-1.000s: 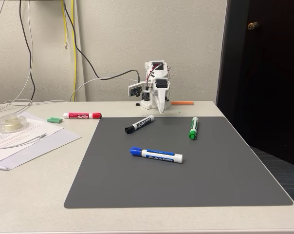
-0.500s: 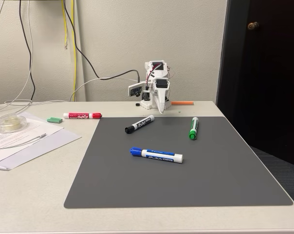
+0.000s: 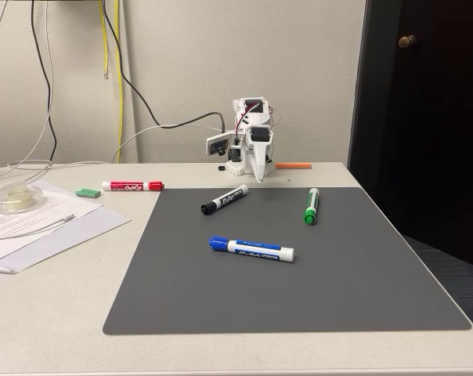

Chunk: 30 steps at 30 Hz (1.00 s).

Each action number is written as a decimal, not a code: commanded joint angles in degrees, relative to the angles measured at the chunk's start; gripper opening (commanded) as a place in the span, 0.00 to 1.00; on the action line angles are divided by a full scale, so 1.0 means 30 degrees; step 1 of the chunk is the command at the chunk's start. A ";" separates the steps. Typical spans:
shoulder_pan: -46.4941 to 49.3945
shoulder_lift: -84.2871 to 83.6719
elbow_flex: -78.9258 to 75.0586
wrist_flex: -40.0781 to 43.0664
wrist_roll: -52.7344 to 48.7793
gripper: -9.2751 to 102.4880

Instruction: Pick up the red marker.

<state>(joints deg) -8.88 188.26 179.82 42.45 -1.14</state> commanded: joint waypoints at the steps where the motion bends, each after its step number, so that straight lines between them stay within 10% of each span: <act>1: 0.0146 0.0176 -0.0088 0.0088 0.0059 0.08; 15: 0.2754 -0.5889 -0.5713 -0.5391 -0.5010 0.08; 23: 0.6299 -2.0859 -2.5195 0.2168 -1.3447 0.08; 30: 0.9814 -2.9121 -3.5625 0.4922 -1.3154 0.08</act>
<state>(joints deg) 16.52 105.64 81.83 56.43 -41.66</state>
